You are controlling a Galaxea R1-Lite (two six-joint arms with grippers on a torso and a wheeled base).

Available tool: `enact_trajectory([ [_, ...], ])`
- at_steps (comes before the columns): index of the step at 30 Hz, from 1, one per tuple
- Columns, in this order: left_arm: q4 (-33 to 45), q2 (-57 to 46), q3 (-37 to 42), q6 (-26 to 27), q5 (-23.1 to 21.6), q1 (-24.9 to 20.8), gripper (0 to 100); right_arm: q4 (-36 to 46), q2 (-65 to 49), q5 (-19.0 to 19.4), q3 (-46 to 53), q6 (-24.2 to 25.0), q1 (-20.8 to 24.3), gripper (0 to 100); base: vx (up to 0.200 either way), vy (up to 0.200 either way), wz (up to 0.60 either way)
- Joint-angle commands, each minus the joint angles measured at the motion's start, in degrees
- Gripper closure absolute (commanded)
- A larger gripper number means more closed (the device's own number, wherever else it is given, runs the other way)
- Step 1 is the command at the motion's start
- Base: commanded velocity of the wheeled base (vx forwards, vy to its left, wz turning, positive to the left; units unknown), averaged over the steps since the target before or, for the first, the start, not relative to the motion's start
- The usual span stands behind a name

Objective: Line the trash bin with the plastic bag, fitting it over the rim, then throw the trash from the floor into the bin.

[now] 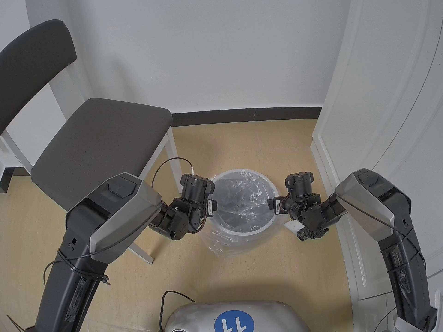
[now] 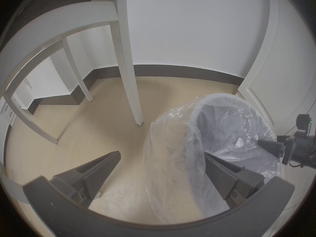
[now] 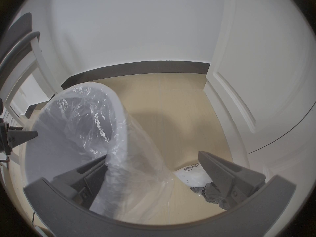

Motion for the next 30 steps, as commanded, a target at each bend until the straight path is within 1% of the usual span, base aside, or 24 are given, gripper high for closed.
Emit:
enact_trajectory([
  [1,-0.10,-0.04,0.57,0.05,0.03,-0.14,0,-0.20,-0.45,0.05,0.52,0.12,0.14,0,0.000,0.000,0.00],
  [5,-0.10,-0.92,1.37,0.14,0.03,-0.49,0,-0.38,-1.33,0.14,0.43,0.38,0.14,0,0.000,0.000,0.00],
  [7,-0.10,-1.62,2.86,0.22,0.03,-1.02,0,-0.56,-2.03,0.32,0.43,1.44,0.31,0,0.000,0.000,0.00],
  [9,-0.10,-1.97,3.21,0.22,0.03,-1.37,0,-0.73,-2.38,0.58,0.52,3.72,0.84,0,0.000,0.000,0.00],
  [11,-0.10,-1.97,3.21,0.31,0.03,-1.46,0,-0.56,-2.38,0.76,0.87,4.78,1.81,0,0.000,0.000,0.00],
  [16,-0.10,-1.89,3.21,0.31,0.03,-1.46,0,-0.82,0.08,1.72,1.23,4.78,3.22,0,0.000,0.000,0.00],
  [20,-0.10,-1.89,3.21,0.22,0.03,-1.46,0,-0.91,3.86,1.64,-2.64,5.04,3.30,0,0.000,0.000,0.00],
  [26,-0.10,-1.80,3.12,0.22,0.03,-1.46,0,-1.08,7.99,-0.03,-8.79,5.48,2.69,0,0.000,0.000,0.00],
  [27,-0.10,-1.89,3.21,0.31,0.03,-1.46,0,-1.08,8.87,-1.35,-10.99,6.54,2.60,0,0.000,0.000,0.00],
  [28,-0.19,-1.89,3.21,0.22,0.03,-1.46,0,-1.08,8.96,-1.44,-11.17,6.71,2.60,0,0.000,0.000,0.00],
  [29,-0.19,-1.89,3.21,0.31,0.03,-1.46,0,-1.08,9.57,-2.76,-13.28,7.59,2.60,0,0.000,0.000,0.00],
  [30,-0.19,-1.89,3.21,0.31,0.03,-1.46,0,-1.08,9.84,-3.02,-14.07,7.94,2.60,0,0.000,0.000,0.00],
])
